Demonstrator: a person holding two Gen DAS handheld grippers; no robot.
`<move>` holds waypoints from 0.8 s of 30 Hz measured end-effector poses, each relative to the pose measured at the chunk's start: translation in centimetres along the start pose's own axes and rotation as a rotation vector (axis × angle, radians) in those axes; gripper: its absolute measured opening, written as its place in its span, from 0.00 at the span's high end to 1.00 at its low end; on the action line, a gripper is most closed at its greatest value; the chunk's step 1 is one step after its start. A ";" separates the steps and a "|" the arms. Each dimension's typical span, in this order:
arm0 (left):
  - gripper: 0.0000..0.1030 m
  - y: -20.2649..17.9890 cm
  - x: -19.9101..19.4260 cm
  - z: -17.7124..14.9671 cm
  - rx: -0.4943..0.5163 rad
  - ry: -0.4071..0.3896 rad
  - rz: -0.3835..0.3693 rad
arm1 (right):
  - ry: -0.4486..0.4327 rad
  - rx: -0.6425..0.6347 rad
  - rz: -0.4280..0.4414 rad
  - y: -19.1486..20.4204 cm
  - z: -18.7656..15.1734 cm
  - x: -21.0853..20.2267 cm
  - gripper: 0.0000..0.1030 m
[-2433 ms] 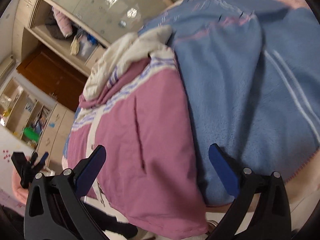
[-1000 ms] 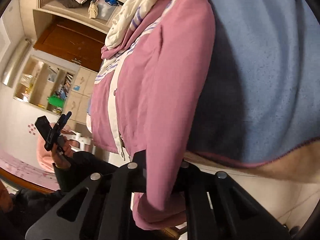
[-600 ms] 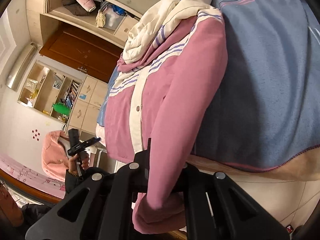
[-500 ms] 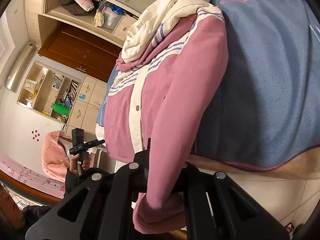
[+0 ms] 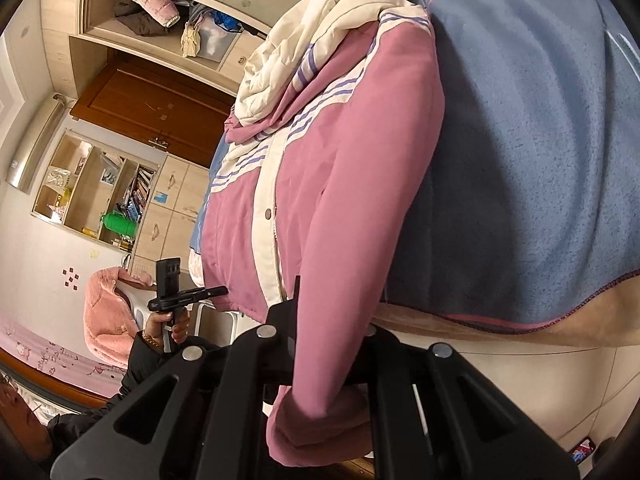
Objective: Fold large clothes
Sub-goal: 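Grasp the pink jacket hem with the right tool while the left tool grasps the other hem corner, then lift the hem with both tools and fold it up over the hood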
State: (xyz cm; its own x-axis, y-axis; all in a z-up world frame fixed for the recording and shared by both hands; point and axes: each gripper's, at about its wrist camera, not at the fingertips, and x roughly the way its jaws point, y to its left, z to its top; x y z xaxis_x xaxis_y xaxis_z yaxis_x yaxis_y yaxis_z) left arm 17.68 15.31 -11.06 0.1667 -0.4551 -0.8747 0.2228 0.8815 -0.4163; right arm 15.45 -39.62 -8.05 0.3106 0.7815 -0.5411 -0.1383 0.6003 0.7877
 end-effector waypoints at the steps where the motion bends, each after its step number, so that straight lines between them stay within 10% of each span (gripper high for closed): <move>1: 0.92 -0.4 -0.3 -0.2 0.022 -0.008 -0.008 | 0.000 0.002 0.010 0.0 0.0 0.0 0.91; 12: 0.93 -4.3 -5.5 1.0 0.027 -0.257 -0.422 | -0.076 -0.011 0.215 2.2 1.2 -0.7 0.92; 24: 0.94 -6.1 -5.7 5.0 0.002 -0.316 -0.507 | -0.179 -0.031 0.343 4.6 5.0 -0.9 0.92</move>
State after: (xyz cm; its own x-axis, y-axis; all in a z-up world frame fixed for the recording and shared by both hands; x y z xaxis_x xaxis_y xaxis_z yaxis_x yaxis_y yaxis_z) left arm 20.18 11.88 -2.28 0.3166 -0.8346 -0.4507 0.3509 0.5445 -0.7618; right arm 19.24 -38.40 -2.44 0.4002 0.8974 -0.1856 -0.2906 0.3163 0.9031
